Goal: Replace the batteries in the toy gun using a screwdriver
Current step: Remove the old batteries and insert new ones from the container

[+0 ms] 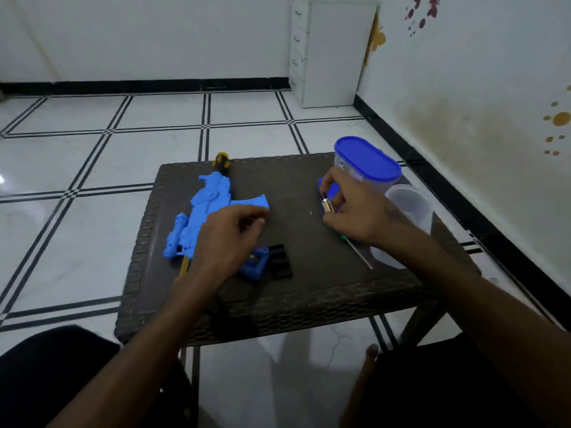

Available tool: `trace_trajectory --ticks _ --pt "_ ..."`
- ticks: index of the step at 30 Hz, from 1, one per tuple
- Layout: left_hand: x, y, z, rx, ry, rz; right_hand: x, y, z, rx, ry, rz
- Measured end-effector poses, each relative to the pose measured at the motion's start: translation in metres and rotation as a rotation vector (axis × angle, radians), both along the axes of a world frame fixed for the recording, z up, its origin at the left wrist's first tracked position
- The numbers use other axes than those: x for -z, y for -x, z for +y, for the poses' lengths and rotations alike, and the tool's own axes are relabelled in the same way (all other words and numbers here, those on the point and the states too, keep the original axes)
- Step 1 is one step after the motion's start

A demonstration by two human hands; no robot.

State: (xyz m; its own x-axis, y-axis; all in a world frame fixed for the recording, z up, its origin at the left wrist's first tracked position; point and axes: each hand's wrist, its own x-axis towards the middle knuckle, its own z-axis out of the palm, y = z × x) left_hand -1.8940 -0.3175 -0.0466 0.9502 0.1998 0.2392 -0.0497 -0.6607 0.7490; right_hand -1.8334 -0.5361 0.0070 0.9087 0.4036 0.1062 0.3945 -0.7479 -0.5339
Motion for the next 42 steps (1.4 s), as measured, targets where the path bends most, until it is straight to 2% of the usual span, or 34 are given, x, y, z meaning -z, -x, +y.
trace_trajectory --ticks 3,8,25,31,34,39,42 --pt "0.006 0.006 0.031 -0.025 -0.124 0.070 0.010 0.015 0.025 -0.082 -0.049 0.078" --pt "0.022 0.014 0.069 0.062 -0.361 0.225 0.025 0.025 0.053 -0.174 -0.048 0.147" --pt "0.029 0.014 0.078 0.046 -0.277 0.228 0.038 0.021 0.086 -0.270 -0.028 0.222" --pt "0.029 0.015 0.078 0.044 -0.289 0.233 0.036 0.019 0.089 -0.268 0.034 0.170" --pt "0.028 0.015 0.077 0.044 -0.286 0.236 0.039 0.018 0.089 -0.258 -0.005 0.165" --pt "0.028 0.015 0.077 0.047 -0.283 0.246 0.040 0.021 0.087 -0.199 -0.192 0.220" --pt "0.028 0.015 0.076 0.043 -0.294 0.251 0.042 0.022 0.088 -0.224 -0.183 0.171"
